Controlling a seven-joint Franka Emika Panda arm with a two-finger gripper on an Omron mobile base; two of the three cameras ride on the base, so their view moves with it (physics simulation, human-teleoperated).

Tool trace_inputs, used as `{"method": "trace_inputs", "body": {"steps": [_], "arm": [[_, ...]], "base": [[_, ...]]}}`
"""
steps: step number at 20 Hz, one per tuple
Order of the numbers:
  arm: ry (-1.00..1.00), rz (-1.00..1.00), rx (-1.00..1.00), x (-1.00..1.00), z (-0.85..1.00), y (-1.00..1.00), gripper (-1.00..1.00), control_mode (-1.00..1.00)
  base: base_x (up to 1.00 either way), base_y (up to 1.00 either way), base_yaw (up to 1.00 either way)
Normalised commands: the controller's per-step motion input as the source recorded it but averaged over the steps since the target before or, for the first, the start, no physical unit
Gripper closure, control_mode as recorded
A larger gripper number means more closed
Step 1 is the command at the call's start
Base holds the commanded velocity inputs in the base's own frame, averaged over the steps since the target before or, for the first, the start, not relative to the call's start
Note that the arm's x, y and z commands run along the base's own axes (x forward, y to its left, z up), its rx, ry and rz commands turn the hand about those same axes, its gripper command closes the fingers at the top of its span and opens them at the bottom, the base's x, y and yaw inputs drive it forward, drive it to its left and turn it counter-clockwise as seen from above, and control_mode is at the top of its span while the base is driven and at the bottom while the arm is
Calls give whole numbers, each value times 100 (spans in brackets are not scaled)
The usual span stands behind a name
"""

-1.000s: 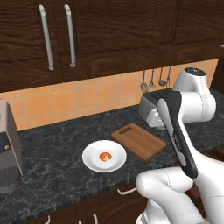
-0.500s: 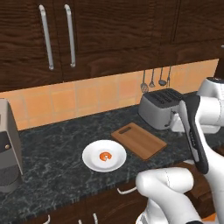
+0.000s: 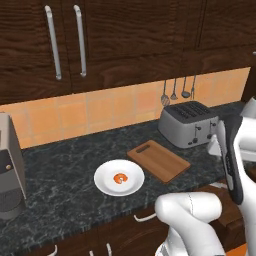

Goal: Pick up the knife from the drawer and place it on the cutting board. Then place the meat from the plate to the cutting board.

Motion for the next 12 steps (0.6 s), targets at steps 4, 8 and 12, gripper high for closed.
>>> {"method": "trace_inputs", "body": {"steps": [4,8,12], "arm": [[0,-2,2,-14,-6,-9,-100,-100],[0,-5,0,-11,-8,-33,-100,-100],[3,-13,4,-44,-27,-68,-100,-100]], "base": [[0,0,0],[0,0,0],[0,0,0]]}}
